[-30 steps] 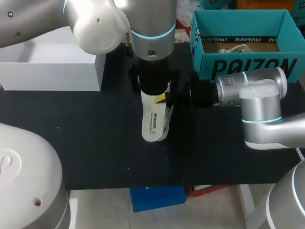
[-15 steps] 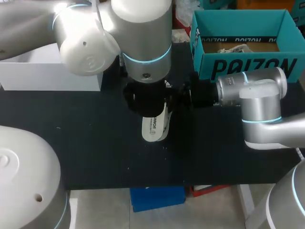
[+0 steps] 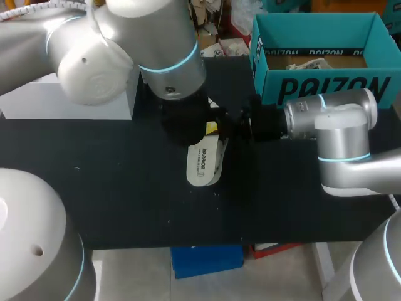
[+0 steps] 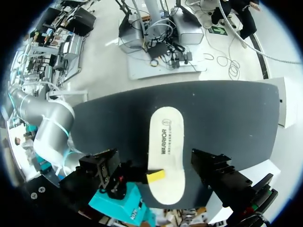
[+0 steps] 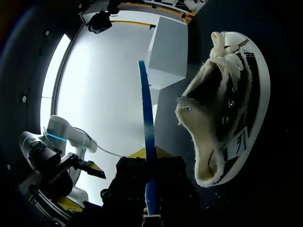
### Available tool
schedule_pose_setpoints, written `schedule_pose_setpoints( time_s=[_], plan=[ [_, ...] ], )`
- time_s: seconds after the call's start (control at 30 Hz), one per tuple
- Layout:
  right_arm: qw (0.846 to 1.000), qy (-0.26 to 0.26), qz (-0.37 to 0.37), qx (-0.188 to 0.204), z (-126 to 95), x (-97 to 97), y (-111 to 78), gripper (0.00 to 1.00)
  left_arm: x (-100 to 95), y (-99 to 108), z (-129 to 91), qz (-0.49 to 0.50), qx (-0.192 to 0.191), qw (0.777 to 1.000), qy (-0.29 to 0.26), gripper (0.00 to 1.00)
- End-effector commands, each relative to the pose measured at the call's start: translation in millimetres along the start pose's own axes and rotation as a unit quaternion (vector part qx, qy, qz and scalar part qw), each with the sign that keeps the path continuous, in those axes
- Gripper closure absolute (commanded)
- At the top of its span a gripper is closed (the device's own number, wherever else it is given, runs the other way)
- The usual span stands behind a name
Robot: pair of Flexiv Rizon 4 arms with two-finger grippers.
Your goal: Take the shoe out of the shoebox, open the shoe tongue, remove and reinsert the insole, then place the shoe into the shoebox
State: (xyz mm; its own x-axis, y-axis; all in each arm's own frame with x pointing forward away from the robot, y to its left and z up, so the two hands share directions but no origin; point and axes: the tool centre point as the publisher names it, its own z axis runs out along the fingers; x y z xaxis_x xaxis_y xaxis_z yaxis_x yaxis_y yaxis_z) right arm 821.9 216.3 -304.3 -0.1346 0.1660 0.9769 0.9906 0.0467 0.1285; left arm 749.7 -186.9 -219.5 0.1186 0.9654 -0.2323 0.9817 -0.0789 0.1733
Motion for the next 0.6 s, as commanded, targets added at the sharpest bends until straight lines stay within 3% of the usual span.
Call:
schedule_pose_setpoints(
  time_s=[0.03, 0.23, 0.6],
  plan=[
    [1.000, -0.001, 0.000, -0.001, 1, 0.1, -0.6, 1.00, 36.0, -9, -5, 0.006, -0.025, 0.992, -0.126, 0.00],
    [1.000, -0.001, 0.000, -0.001, 1, 0.1, -0.6, 1.00, 47.7, -10, -9, 0.021, -0.029, 0.973, -0.228, 0.00],
    [1.000, -0.001, 0.000, -0.001, 1, 0.1, -0.6, 1.00, 67.2, -5, -7, 0.009, -0.023, 0.936, -0.350, 0.00]
  ],
)
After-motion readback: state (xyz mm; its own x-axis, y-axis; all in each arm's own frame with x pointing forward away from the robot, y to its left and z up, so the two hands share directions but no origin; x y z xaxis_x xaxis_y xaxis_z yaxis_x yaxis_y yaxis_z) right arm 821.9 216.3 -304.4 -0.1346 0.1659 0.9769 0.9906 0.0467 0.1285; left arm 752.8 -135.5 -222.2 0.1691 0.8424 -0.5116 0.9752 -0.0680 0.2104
